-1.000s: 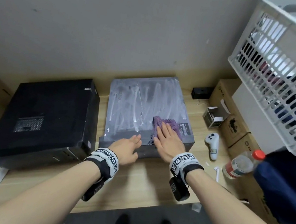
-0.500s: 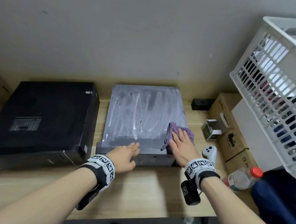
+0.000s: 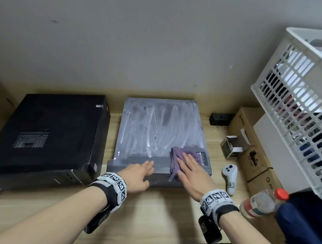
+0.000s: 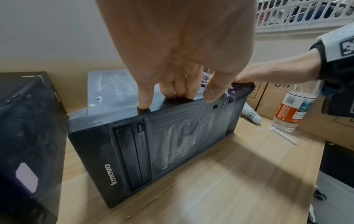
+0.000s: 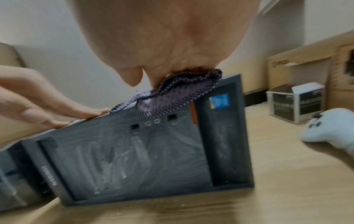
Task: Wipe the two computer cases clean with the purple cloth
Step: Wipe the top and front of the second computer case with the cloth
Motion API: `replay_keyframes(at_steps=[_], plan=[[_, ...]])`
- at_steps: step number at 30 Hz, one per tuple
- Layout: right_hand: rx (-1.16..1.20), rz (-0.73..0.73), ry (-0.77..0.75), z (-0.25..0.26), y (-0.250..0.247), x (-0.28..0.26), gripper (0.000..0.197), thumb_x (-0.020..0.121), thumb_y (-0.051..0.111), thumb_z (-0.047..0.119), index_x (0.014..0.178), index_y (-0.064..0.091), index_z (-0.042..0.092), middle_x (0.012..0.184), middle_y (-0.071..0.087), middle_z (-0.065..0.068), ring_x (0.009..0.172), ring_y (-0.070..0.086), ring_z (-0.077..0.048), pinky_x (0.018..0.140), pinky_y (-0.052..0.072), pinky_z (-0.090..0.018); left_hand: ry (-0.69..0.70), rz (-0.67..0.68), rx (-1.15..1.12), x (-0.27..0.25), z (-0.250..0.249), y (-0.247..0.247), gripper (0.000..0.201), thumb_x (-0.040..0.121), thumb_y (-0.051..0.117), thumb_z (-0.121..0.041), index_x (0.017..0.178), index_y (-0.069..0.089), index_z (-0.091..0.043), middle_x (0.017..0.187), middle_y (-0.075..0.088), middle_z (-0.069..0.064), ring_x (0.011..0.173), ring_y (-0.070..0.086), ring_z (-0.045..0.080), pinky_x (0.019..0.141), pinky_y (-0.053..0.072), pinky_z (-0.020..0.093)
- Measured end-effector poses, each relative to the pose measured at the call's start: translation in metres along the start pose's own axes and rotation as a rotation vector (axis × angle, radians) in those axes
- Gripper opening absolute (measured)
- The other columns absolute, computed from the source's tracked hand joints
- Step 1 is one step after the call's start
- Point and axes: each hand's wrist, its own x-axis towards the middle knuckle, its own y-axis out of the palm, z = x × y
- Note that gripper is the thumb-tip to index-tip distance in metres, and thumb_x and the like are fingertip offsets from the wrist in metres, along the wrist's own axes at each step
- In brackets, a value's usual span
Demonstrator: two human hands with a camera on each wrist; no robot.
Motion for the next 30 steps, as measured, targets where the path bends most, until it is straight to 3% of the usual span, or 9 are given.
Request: replay_keyframes(at_steps=[5, 7, 9, 11, 13, 15, 18, 22, 30], plan=[[0.009, -0.003, 0.222, 0.000, -0.002, 0.011, 0.063, 0.102, 0.016, 0.051, 0.158, 0.013, 0.022, 0.166, 0.000, 0.002, 0.152, -0.005, -0.014, 0.124, 0.003, -0.036, 0.012, 0.022, -0.124, 0.000, 0.010, 0.001, 0.074, 0.086, 0.048, -0.018, 0.155, 0.020, -0.018, 0.162, 0.010, 0.000, 0.149, 0.016, 0.020, 0.120, 0.017, 0.046], [0.022, -0.019, 0.319, 0.022, 0.004, 0.020, 0.067, 0.102, 0.019, 0.053, 0.158, 0.009, 0.018, 0.166, -0.003, -0.004, 0.152, -0.006, -0.019, 0.124, 0.000, -0.037, 0.046, -0.046, -0.309, -0.003, 0.014, -0.005, 0.067, 0.084, 0.048, -0.009, 0.150, 0.035, -0.020, 0.157, 0.030, -0.002, 0.145, 0.028, 0.015, 0.119, 0.021, 0.033], [0.033, -0.046, 0.391, 0.045, 0.011, 0.027, 0.072, 0.101, 0.022, 0.056, 0.158, 0.006, 0.016, 0.165, -0.005, -0.007, 0.152, -0.007, -0.022, 0.123, -0.003, -0.037, 0.031, -0.185, -0.524, -0.011, 0.024, -0.014, 0.057, 0.085, 0.048, -0.002, 0.139, 0.052, -0.018, 0.140, 0.054, -0.003, 0.129, 0.047, 0.008, 0.105, 0.031, 0.016], [0.031, -0.063, 0.398, 0.067, 0.015, 0.035, 0.073, 0.100, 0.023, 0.057, 0.158, 0.005, 0.017, 0.165, -0.004, -0.007, 0.152, -0.006, -0.022, 0.123, -0.001, -0.037, -0.052, -0.336, -0.686, -0.020, 0.045, -0.019, 0.048, 0.086, 0.046, 0.000, 0.128, 0.063, -0.016, 0.125, 0.065, -0.003, 0.115, 0.056, 0.005, 0.099, 0.038, 0.015], [0.038, -0.057, 0.363, 0.088, 0.018, 0.045, 0.074, 0.099, 0.023, 0.058, 0.158, 0.005, 0.018, 0.166, -0.004, -0.006, 0.152, -0.006, -0.022, 0.123, 0.001, -0.037, -0.152, -0.486, -0.751, -0.025, 0.073, -0.018, 0.044, 0.087, 0.045, 0.000, 0.121, 0.068, -0.015, 0.116, 0.070, -0.002, 0.112, 0.062, 0.011, 0.101, 0.044, 0.024], [0.048, -0.027, 0.301, 0.112, 0.023, 0.055, 0.075, 0.099, 0.021, 0.060, 0.158, 0.003, 0.018, 0.165, -0.007, -0.005, 0.152, -0.009, -0.020, 0.123, -0.001, -0.037, -0.238, -0.551, -0.752, -0.031, 0.098, -0.016, 0.044, 0.087, 0.043, 0.001, 0.122, 0.066, -0.013, 0.119, 0.069, 0.001, 0.113, 0.061, 0.016, 0.099, 0.043, 0.023], [0.062, -0.004, 0.170, 0.159, 0.031, 0.072, 0.076, 0.096, 0.016, 0.064, 0.158, 0.002, 0.022, 0.166, -0.005, -0.005, 0.152, -0.007, -0.020, 0.124, -0.001, -0.038, -0.323, -0.560, -0.710, -0.040, 0.123, -0.012, 0.046, 0.089, 0.044, -0.005, 0.132, 0.058, -0.015, 0.130, 0.062, 0.001, 0.119, 0.057, 0.019, 0.100, 0.041, 0.025], [0.173, 0.018, 0.097, 0.199, 0.027, 0.095, 0.071, 0.097, 0.022, 0.062, 0.158, 0.006, 0.029, 0.165, 0.007, -0.005, 0.152, 0.002, -0.021, 0.124, 0.003, -0.039, -0.406, -0.579, -0.679, -0.046, 0.140, -0.005, 0.046, 0.085, 0.047, -0.012, 0.128, 0.059, -0.022, 0.127, 0.064, -0.005, 0.118, 0.058, 0.020, 0.100, 0.044, 0.030], [0.032, -0.003, -0.160, 0.216, 0.034, 0.097, 0.060, 0.101, 0.033, 0.048, 0.152, 0.033, 0.018, 0.164, 0.017, -0.007, 0.152, 0.008, -0.023, 0.123, 0.007, -0.039, -0.396, -0.576, -0.754, -0.046, 0.147, -0.004, 0.042, 0.085, 0.046, -0.010, 0.122, 0.063, -0.022, 0.122, 0.067, -0.004, 0.114, 0.060, 0.019, 0.101, 0.045, 0.031]])
